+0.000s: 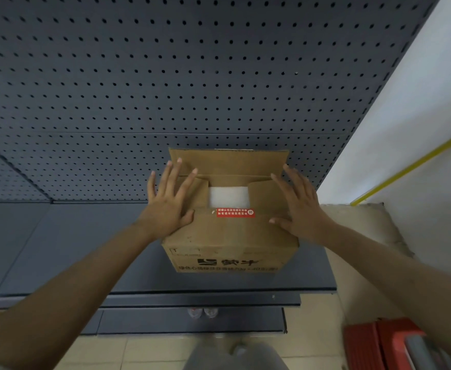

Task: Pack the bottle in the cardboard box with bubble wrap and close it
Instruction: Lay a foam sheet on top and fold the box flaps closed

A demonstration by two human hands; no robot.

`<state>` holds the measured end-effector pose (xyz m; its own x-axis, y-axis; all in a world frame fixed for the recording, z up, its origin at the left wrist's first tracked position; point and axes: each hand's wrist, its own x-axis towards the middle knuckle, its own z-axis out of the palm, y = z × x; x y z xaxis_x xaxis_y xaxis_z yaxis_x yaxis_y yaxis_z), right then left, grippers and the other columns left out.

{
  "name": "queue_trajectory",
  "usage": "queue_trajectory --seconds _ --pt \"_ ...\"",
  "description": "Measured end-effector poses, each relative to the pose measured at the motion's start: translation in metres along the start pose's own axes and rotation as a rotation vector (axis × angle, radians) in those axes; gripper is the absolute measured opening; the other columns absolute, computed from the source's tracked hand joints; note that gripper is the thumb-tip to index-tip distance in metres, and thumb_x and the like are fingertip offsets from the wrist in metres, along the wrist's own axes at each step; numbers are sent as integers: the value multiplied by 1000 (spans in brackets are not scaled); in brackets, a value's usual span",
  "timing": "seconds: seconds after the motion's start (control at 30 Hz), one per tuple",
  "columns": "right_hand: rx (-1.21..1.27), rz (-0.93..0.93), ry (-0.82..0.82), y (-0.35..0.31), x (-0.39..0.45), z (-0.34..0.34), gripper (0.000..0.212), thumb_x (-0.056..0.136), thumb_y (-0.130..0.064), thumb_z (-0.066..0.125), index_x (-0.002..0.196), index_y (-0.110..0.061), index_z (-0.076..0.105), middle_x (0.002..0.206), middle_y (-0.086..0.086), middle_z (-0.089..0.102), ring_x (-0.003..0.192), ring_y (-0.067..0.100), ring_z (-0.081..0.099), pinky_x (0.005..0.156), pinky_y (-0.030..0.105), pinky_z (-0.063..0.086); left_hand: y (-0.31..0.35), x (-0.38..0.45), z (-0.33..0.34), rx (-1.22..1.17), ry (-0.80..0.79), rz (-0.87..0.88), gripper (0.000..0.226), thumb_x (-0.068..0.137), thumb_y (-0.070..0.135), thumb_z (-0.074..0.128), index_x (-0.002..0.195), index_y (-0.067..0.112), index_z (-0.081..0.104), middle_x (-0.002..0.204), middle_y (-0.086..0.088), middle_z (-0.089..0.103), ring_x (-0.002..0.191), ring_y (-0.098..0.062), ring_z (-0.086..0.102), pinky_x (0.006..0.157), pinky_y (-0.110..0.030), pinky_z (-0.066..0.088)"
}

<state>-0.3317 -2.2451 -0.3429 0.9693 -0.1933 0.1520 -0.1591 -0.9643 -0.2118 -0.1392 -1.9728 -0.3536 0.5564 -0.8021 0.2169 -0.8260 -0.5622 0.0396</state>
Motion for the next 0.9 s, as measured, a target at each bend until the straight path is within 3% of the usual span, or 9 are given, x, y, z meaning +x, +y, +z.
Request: queue_trajectory --seconds 0.17,0.33,0.43,0.53,0.63,0.7,0.73,0.8,0.9 --pt "-98 -51 -28 -8 17 -15 126 65 -51 79 141 -41 -21 158 11 -17 145 32 -19 114 50 -10 21 31 -19 152 -97 76 118 70 28 67 148 30 -21 156 -22 -24 142 -39 -27 109 -66 -16" --pt "-240 -35 -118 -13 43 -28 151 46 -66 81 138 -36 -35 154 12 -30 140 34 -31 114 60 -13 34 45 -25 226 -209 48 130 69 30 72 139 32 -39 148 -22 -41 133 -41 -42 104 -68 -22" --pt "-288 4 -240 -19 60 -34 159 39 -67 82 137 -34 -39 153 12 -34 138 34 -36 112 61 -16 34 51 -30 244 -280 -4 130 69 31 72 140 33 -36 145 -21 -45 131 -41 -45 104 -68 -23" --pt "-316 7 -290 -22 68 -37 158 37 -66 83 142 -34 -31 156 13 -21 141 35 -27 111 62 -16 32 55 -34 233 -281 -18 124 69 32 72 146 32 -24 151 -18 -35 132 -42 -43 102 -69 -24" --pt "-305 -23 -246 -27 60 -39 148 45 -58 84 147 -31 -21 150 15 10 143 34 4 112 61 -14 31 52 -35 211 -176 46 105 68 29 71 149 22 4 151 -20 5 145 -43 -13 103 -66 -23" --pt "-228 -12 -266 -32 47 -34 128 63 -42 80 149 -29 -14 145 11 23 140 31 20 115 59 -8 31 40 -28 146 -64 96 81 68 23 70 136 15 26 129 -19 40 133 -40 35 112 -65 -7" --pt "-149 15 -299 -34 39 -28 112 73 -32 74 150 -29 -7 147 10 24 140 30 21 117 58 -5 32 33 -20 75 -36 105 69 71 19 67 130 14 31 121 -16 46 121 -37 48 115 -62 8" --pt "-46 50 -350 -36 24 -13 79 88 -23 58 151 -28 11 151 6 22 142 29 16 118 53 -3 35 19 -7 -139 -60 68 51 83 11 57 129 11 38 124 -13 47 114 -31 53 110 -47 34" --pt "-46 23 -280 -37 12 10 55 100 -43 26 149 -19 23 150 7 24 141 28 17 118 42 -2 41 7 11 -250 -74 14 46 92 22 37 134 7 48 135 -15 49 119 -33 54 104 -43 40"
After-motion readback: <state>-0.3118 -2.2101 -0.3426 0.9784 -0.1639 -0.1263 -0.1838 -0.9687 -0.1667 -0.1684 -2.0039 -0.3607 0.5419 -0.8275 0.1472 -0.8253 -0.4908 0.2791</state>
